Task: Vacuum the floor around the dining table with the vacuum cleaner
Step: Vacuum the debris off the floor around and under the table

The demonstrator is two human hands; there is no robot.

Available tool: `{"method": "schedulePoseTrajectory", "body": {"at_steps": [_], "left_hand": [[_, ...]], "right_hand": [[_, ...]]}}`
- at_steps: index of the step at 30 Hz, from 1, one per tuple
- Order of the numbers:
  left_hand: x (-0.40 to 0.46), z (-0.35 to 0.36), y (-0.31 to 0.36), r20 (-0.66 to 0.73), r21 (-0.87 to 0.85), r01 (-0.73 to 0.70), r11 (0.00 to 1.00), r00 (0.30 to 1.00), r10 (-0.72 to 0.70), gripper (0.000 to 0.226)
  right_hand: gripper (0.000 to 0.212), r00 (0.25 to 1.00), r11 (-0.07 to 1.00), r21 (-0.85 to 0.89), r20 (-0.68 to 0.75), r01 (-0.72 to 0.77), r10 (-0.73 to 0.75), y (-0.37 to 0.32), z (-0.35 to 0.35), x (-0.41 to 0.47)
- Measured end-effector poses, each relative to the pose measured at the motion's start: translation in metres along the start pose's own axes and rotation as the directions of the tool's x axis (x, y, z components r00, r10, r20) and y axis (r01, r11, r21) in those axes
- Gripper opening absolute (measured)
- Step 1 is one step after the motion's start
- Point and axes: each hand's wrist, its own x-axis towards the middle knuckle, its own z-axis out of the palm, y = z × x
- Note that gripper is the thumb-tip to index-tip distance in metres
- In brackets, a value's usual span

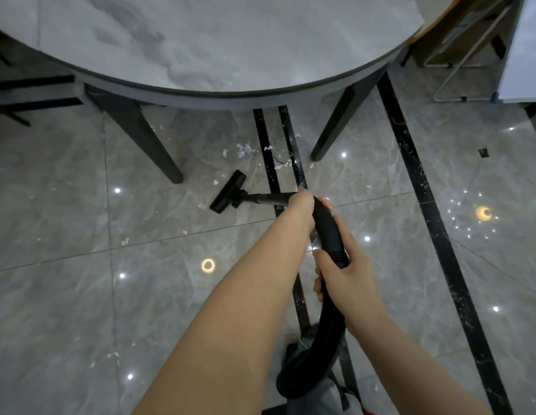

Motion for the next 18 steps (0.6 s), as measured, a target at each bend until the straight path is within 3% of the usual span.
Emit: {"method": "schedulePoseTrajectory", "body": {"at_steps": [4, 8, 18], "left_hand": [[0.006, -0.042, 0.053, 0.014, -0.036, -0.052, 0.998, 0.999, 0.053, 0.036], [0.004, -0.067, 0.079, 0.054, -0.129, -0.014, 0.992, 0.998, 0.021, 0.041], [-0.028, -0.095, 0.035, 0.123, -0.204, -0.004, 0.979, 0.992, 0.030, 0.046]], "right_hand": [[0.078, 0.996, 0.991, -0.104, 0.051, 0.084, -0.079, -0.011, 0.057, 0.015], [0.077, 0.995, 0.984, -0.155, 0.053, 0.090, -0.083, -0.016, 0.086, 0.019], [0.082, 0.992, 0.952, -0.285, 0.085, 0.114, -0.093, -0.010, 0.072, -0.031]]}}
